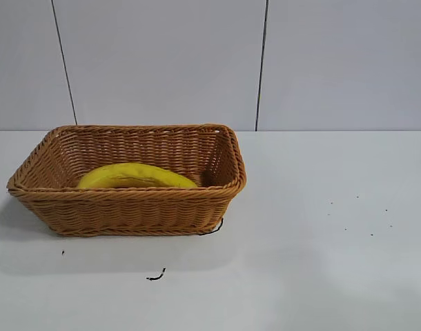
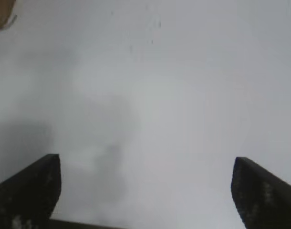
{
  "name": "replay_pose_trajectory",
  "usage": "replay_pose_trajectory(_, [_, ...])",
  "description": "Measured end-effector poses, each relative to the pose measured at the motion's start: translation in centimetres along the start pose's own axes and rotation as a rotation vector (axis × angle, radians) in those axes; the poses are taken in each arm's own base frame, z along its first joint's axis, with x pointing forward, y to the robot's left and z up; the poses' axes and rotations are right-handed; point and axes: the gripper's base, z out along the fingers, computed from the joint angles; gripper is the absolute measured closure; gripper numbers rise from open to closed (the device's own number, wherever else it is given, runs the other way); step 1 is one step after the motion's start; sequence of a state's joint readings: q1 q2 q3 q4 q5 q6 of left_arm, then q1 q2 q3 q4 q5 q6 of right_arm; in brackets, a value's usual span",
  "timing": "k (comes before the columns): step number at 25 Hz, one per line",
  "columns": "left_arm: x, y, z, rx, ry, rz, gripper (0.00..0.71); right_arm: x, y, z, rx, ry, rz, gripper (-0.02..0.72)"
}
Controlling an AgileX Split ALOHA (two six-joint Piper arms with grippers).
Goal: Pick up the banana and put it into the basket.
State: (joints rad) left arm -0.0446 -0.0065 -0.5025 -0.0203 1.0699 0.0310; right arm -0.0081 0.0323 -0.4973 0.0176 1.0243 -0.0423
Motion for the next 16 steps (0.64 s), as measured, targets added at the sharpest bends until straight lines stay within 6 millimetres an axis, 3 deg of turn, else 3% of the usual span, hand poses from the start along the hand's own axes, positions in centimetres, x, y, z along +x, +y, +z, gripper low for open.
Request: replay_pose_trajectory(16, [0.0, 0.0, 0.0, 0.0, 0.0, 0.0, 0.075, 0.26, 0.02, -0.51, 0.001, -0.037, 0.002, 0.048])
